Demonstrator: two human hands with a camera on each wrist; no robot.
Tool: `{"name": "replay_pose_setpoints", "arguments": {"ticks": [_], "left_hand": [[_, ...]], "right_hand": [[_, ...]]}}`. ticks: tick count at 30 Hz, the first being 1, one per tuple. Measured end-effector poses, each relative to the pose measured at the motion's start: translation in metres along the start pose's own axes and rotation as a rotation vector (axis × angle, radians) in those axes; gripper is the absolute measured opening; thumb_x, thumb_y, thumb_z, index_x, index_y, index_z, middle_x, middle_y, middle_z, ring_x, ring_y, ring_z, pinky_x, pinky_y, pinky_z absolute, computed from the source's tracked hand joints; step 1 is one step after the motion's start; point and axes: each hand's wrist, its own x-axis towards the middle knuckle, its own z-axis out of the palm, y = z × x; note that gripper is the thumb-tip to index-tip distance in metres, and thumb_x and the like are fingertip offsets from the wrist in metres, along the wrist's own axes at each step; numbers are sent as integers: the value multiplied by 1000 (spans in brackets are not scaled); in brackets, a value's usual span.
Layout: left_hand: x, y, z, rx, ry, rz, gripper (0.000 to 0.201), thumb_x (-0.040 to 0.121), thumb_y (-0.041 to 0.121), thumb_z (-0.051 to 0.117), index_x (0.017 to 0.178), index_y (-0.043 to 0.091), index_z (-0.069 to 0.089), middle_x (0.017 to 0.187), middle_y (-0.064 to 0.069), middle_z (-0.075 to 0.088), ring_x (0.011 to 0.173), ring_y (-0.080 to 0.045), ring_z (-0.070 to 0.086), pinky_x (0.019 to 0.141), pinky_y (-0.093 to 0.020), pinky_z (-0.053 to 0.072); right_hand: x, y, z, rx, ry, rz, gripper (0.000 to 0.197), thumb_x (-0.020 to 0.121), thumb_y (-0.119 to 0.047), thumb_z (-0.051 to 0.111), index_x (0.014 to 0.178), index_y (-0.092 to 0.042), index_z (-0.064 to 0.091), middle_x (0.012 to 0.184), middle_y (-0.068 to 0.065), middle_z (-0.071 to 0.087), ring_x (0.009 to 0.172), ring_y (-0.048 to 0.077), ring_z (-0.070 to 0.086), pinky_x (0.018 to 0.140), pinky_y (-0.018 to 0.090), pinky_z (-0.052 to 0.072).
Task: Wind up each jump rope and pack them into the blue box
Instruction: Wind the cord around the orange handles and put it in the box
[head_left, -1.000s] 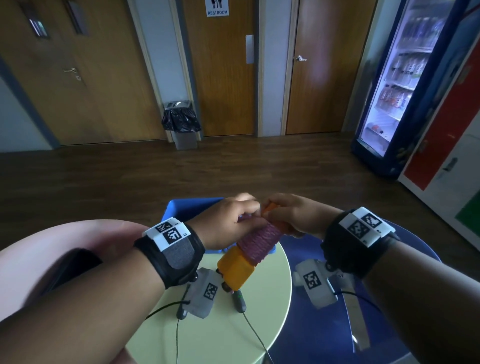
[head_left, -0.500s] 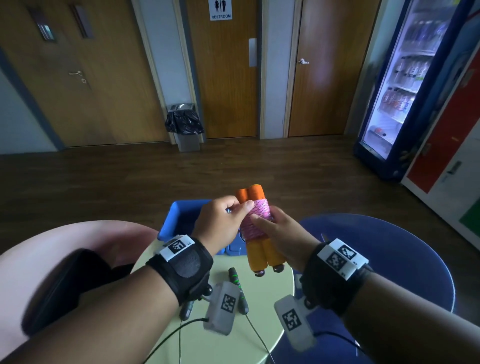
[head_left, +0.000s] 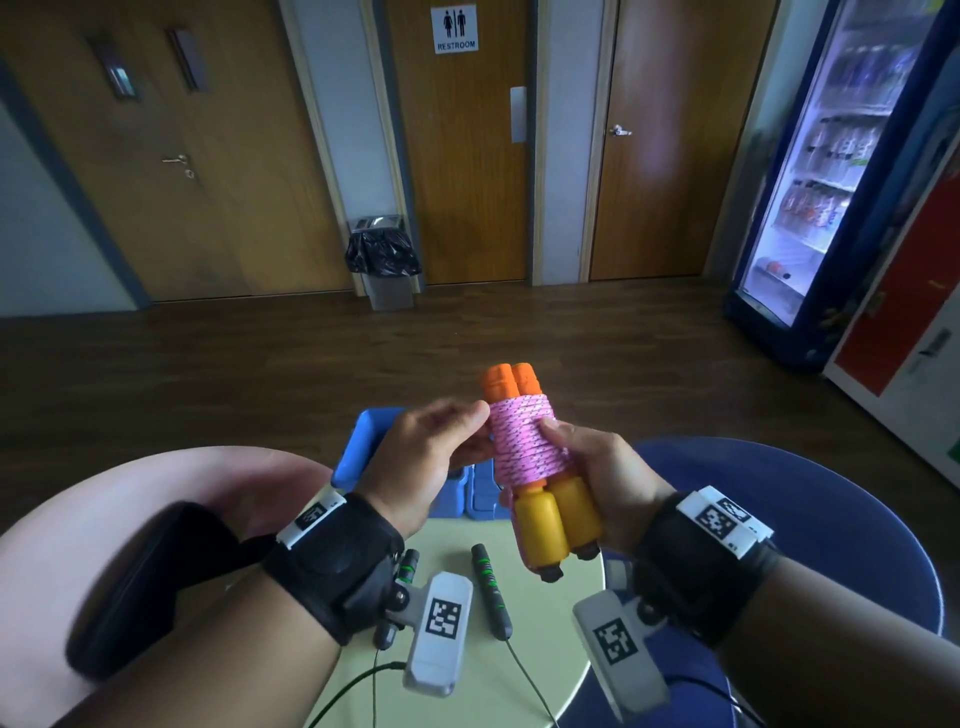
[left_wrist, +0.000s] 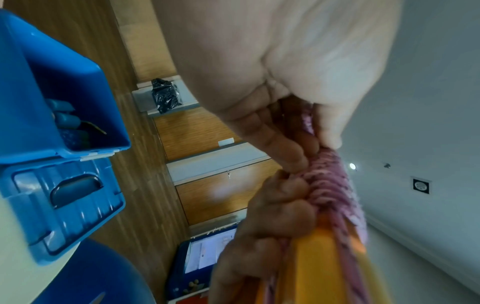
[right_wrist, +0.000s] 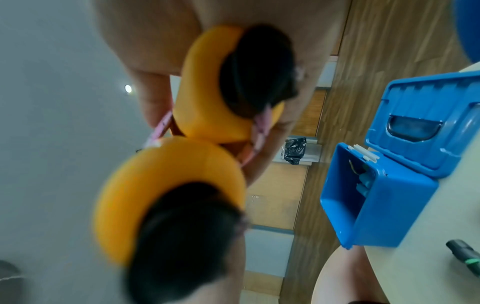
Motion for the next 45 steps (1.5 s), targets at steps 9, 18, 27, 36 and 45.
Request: {"name": "replay_pose_setpoints", "arguments": {"ticks": [9,18,27,36,45], "left_hand": [[-5,6,16,-122,-135,47,72,82,53,70,106,-14,57,102,-21,59,95,-31,56,85,-43,48],[8,9,23,37,23,57,36,72,46,74,65,17,55,67,0,56,65,-17,54,68,-32,44],[10,-6,27,478,21,242,34,92,46,58,68,22,52,61,12,51,61,-6,50,58,-23,39],[6,-8,26,403,115,280,14,92,36,64,88,28,53,83,12,60,76,-8,60,65,-35,54],[7,-7,22,299,135,242,13,93,18,67,85,29,63,85,10,67,82,-13,64,74,-41,55]], "right_hand": [[0,4,5,104,-116,61,46,71,-43,55,80,-1,72,71,19,64,55,29,65,54,31,54],[9,-7,6,-165,125,27,59,101,-37,30,108,13,61,82,26,60,73,35,58,72,40,50],[6,4,11,-320,281,-121,46,106,-46,31,115,-14,63,88,10,73,79,23,68,80,42,57],[10,0,10,-356,266,-131,43,106,-47,26,107,-25,62,89,15,75,79,31,71,77,45,60],[20,2,10,-334,265,-107,41,106,-48,29,114,-21,59,105,32,67,77,36,65,82,58,56]]}}
